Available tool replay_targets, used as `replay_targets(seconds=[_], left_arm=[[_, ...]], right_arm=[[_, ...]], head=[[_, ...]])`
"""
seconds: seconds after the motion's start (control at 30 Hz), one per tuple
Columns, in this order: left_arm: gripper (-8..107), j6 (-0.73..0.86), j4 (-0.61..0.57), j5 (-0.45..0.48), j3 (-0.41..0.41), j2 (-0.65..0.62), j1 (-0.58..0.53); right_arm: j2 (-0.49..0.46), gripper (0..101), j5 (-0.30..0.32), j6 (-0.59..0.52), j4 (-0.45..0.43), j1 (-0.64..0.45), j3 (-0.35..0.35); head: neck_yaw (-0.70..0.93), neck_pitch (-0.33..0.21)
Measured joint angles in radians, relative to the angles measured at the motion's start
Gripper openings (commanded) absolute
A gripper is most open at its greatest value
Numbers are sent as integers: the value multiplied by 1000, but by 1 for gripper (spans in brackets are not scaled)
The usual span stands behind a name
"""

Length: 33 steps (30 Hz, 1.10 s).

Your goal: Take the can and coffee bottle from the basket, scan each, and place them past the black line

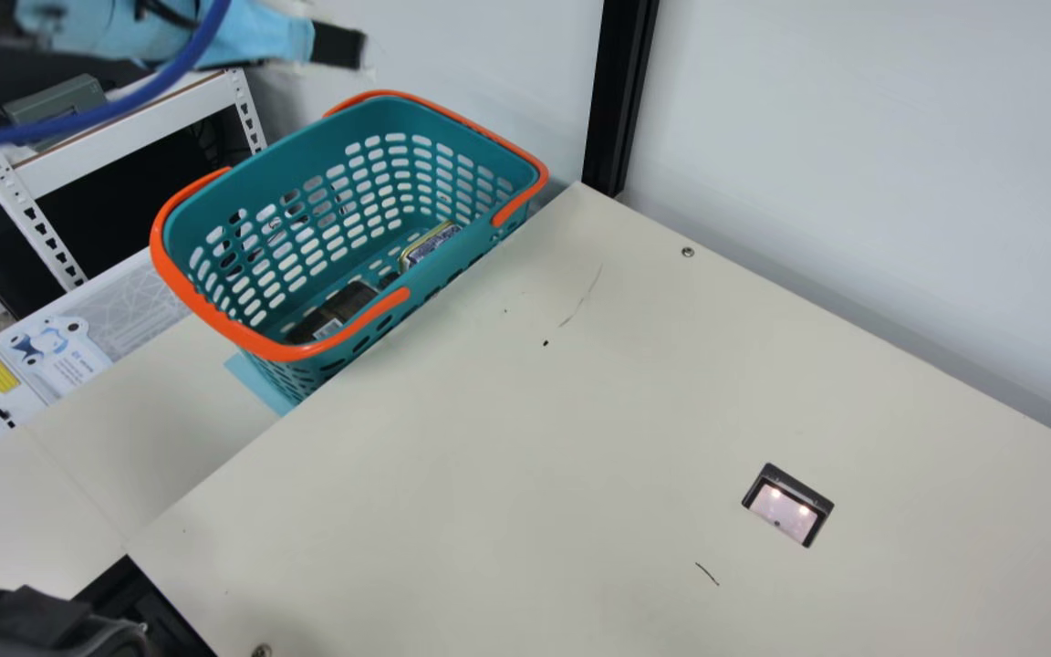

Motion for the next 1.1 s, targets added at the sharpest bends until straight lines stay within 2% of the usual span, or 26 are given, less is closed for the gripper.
replay_targets(seconds=[0.1, 0.23, 0.4, 0.6, 0.73, 0.9, 1.1], left_arm=[[90, 120, -58, 48, -93, 101, 75], [90, 184, -64, 52, -132, 140, 93], [90, 173, -61, 50, -134, 142, 83], [90, 94, 31, 5, -130, 200, 48], [90, 37, 108, 9, -166, 269, 4], [90, -15, 181, 59, -259, 382, -45], [90, -31, 187, 160, -404, 529, -77]], right_arm=[[0, 101, 0, 0, 0, 0, 0], [0, 101, 0, 0, 0, 0, 0], [0, 101, 0, 0, 0, 0, 0], [0, 101, 0, 0, 0, 0, 0], [0, 101, 0, 0, 0, 0, 0], [0, 101, 0, 0, 0, 0, 0], [0, 101, 0, 0, 0, 0, 0]], head=[[0, 0], [0, 0], [0, 5], [0, 0], [0, 0], [0, 0], [0, 5]])
